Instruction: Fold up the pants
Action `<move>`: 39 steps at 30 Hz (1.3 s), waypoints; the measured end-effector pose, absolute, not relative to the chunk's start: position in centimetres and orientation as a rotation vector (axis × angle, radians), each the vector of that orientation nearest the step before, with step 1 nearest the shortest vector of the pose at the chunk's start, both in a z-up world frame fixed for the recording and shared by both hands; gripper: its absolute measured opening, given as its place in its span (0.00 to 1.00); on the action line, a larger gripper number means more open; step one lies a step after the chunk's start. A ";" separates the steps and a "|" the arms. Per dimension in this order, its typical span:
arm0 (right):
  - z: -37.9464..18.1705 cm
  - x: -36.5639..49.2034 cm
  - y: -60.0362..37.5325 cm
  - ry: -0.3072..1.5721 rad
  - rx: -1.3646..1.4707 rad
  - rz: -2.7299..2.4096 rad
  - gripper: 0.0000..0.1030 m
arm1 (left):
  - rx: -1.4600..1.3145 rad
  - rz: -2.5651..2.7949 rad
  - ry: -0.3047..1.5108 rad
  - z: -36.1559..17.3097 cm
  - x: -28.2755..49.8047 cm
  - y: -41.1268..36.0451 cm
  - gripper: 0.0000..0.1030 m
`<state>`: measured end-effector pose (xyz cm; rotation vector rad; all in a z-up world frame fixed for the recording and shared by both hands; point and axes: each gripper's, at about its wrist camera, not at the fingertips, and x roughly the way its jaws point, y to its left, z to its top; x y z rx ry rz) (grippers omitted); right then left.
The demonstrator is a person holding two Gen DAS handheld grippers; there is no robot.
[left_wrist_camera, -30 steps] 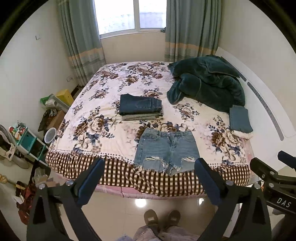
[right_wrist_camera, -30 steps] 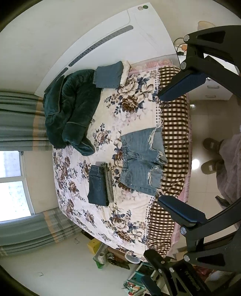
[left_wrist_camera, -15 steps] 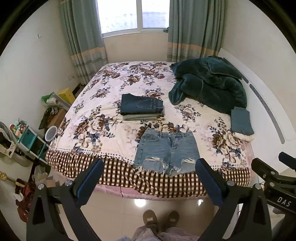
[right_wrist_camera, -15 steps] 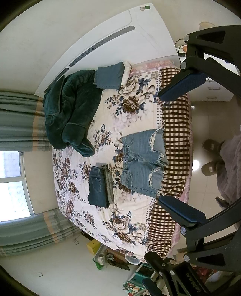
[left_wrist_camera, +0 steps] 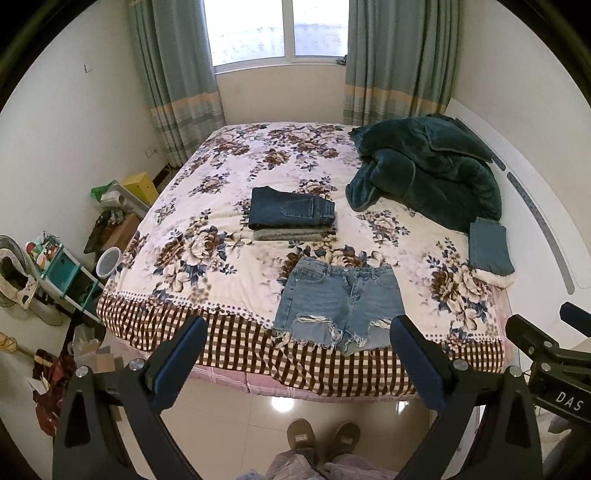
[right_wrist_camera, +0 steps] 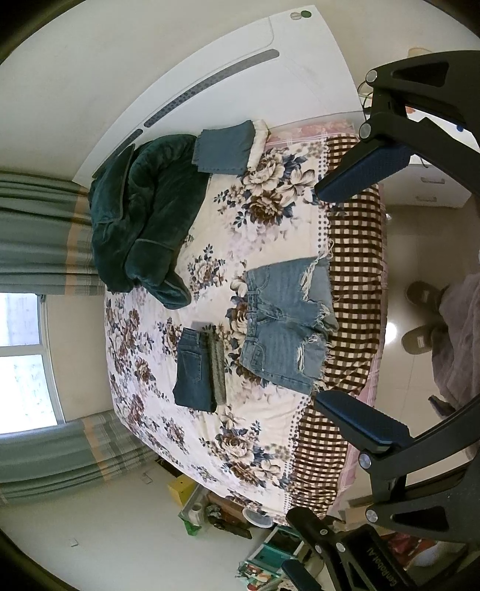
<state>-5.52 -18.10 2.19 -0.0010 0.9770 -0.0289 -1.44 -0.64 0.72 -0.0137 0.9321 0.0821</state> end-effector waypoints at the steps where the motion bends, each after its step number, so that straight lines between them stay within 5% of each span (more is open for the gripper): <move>1: 2.2 -5.5 -18.0 0.977 -0.003 -0.030 1.00 | -0.013 0.083 0.932 0.7 -1.4 -0.6 0.98; 23: 0.7 -4.0 -17.4 1.023 0.008 -0.044 1.00 | -0.020 0.086 0.932 0.1 -0.7 -0.4 0.98; 39: -6.9 7.1 -23.9 1.134 0.075 -0.137 1.00 | 0.085 0.158 0.883 -8.0 8.1 -2.1 0.98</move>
